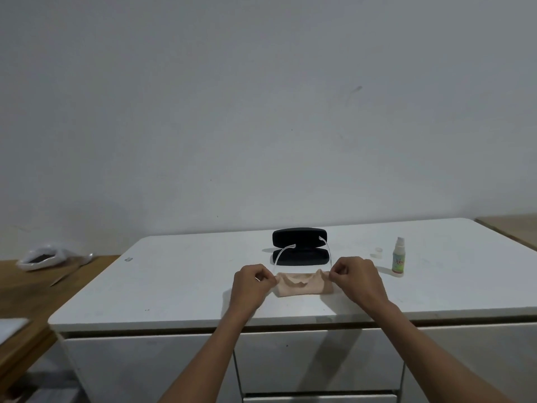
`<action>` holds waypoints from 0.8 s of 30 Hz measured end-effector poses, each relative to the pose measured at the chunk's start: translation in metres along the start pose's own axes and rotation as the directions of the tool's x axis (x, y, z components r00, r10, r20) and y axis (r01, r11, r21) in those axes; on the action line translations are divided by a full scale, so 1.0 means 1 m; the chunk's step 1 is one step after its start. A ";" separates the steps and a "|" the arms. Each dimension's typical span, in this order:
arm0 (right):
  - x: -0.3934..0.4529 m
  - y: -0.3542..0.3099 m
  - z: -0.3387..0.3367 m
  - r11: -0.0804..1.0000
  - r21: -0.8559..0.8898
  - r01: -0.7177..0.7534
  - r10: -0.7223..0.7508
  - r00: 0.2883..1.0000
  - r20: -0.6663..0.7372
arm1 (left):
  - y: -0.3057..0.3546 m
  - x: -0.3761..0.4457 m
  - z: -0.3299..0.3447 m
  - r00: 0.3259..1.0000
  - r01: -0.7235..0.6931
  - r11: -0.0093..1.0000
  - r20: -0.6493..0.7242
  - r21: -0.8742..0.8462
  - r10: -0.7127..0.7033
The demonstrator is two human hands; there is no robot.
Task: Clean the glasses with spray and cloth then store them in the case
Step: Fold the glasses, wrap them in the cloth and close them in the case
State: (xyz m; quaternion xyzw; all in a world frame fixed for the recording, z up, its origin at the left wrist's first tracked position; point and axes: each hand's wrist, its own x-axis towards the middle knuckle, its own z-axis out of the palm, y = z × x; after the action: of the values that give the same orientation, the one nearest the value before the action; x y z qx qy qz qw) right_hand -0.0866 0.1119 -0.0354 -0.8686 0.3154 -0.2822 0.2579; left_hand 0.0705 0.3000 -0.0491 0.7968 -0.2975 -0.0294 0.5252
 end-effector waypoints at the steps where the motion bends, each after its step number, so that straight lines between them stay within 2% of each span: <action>1: 0.001 0.000 0.002 1.000 -0.008 -0.012 0.012 1.000 -0.006 | -0.001 0.002 0.002 1.000 0.009 1.000 -0.016 0.004 -0.009; 6: 0.004 0.003 0.009 0.996 -0.058 -0.066 0.066 0.998 0.001 | -0.002 0.007 0.009 0.996 0.077 0.995 -0.038 0.061 -0.075; 11: 0.008 0.002 0.012 0.987 -0.107 -0.120 0.122 0.993 0.012 | 0.003 0.011 0.014 0.989 0.144 0.970 -0.050 0.197 -0.137; 17: 0.015 0.002 0.015 0.980 -0.128 -0.154 0.159 0.987 0.037 | 0.009 0.012 0.017 0.984 0.176 0.934 -0.082 0.311 -0.159; 20: 0.013 0.003 0.009 0.992 -0.063 -0.111 0.113 0.993 0.042 | 0.009 0.011 0.015 0.989 0.139 0.950 -0.084 0.279 -0.120; 24: 0.010 0.010 0.006 0.998 0.062 -0.003 0.002 1.000 0.013 | 0.000 0.008 0.010 0.997 -0.029 0.989 -0.061 0.143 0.038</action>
State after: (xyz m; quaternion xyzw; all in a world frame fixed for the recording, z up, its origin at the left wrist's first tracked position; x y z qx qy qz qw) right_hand -0.0806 0.1003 -0.0422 -0.8616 0.3058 -0.2858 0.2871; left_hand 0.0731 0.2877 -0.0518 0.8275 -0.2954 0.0259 0.4768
